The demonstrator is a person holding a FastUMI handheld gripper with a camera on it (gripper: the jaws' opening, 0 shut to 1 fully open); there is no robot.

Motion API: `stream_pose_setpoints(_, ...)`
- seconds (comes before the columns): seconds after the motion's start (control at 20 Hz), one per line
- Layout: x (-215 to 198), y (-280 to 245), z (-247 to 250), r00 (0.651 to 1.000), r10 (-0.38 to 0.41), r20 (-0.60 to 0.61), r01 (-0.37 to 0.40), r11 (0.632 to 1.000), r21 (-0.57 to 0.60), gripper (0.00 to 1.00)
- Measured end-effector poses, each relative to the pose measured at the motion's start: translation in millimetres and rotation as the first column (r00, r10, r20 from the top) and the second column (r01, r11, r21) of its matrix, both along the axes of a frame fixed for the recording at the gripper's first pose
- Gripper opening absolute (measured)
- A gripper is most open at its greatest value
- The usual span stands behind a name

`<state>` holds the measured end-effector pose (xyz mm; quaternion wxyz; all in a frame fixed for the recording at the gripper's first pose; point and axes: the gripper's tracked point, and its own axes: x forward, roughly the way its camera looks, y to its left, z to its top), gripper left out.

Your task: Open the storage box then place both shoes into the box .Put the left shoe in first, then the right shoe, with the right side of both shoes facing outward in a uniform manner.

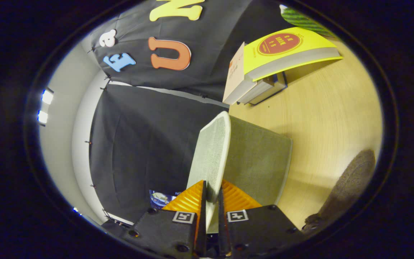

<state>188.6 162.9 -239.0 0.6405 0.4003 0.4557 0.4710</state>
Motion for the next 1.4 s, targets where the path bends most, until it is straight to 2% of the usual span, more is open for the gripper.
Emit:
stream_pose_setpoints(0.05, 1, -1, 3, 1.0, 0.0, 0.009, 0.0, 1.0, -0.007, 0.08)
stream_pose_setpoints(0.15, 2, -1, 15, 1.0, -0.011, 0.013, 0.011, 1.0, -0.003, 0.06)
stream_pose_setpoints(0.35, -3, 3, 50, 0.999, -0.026, 0.039, 0.026, 1.0, 0.015, 0.06)
stream_pose_setpoints(0.5, -8, 12, 80, 0.996, -0.067, 0.051, 0.066, 0.997, 0.032, 0.06)
stream_pose_setpoints(0.85, -23, 62, 142, 0.986, -0.121, 0.112, 0.116, 0.992, 0.046, 0.06)
stream_pose_setpoints(1.4, -42, 193, 168, 0.983, -0.058, 0.175, 0.053, 0.998, 0.029, 0.1)
